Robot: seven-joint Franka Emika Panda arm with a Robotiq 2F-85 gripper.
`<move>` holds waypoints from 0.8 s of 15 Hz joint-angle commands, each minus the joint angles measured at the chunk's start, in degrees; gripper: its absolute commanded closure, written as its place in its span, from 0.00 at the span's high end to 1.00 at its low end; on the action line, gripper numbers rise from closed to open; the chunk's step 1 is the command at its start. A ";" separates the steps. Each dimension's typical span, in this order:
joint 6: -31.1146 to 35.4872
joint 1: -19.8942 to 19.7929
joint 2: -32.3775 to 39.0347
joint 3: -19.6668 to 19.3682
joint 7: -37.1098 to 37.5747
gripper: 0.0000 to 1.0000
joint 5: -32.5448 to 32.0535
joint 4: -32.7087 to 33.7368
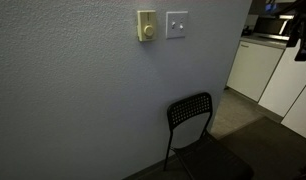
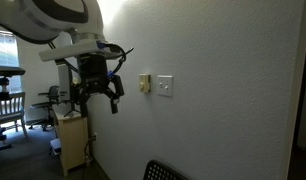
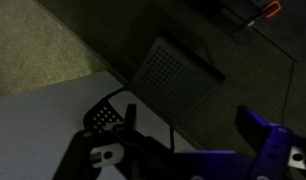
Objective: Flip the switch on the right
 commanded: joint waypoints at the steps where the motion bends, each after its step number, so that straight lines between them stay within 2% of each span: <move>1: -0.13 0.41 -0.20 -0.30 0.15 1.00 -0.15 0.06; 3: 1.02 0.59 -0.85 -0.55 -0.45 1.00 -0.16 -1.08; 6: 6.33 0.91 1.08 -1.50 -8.55 1.00 -6.54 -1.11; 9: 10.01 0.89 5.62 -2.60 -16.71 1.00 -10.81 2.44; 12: 13.57 0.89 11.34 -2.87 -25.52 1.00 -11.71 7.98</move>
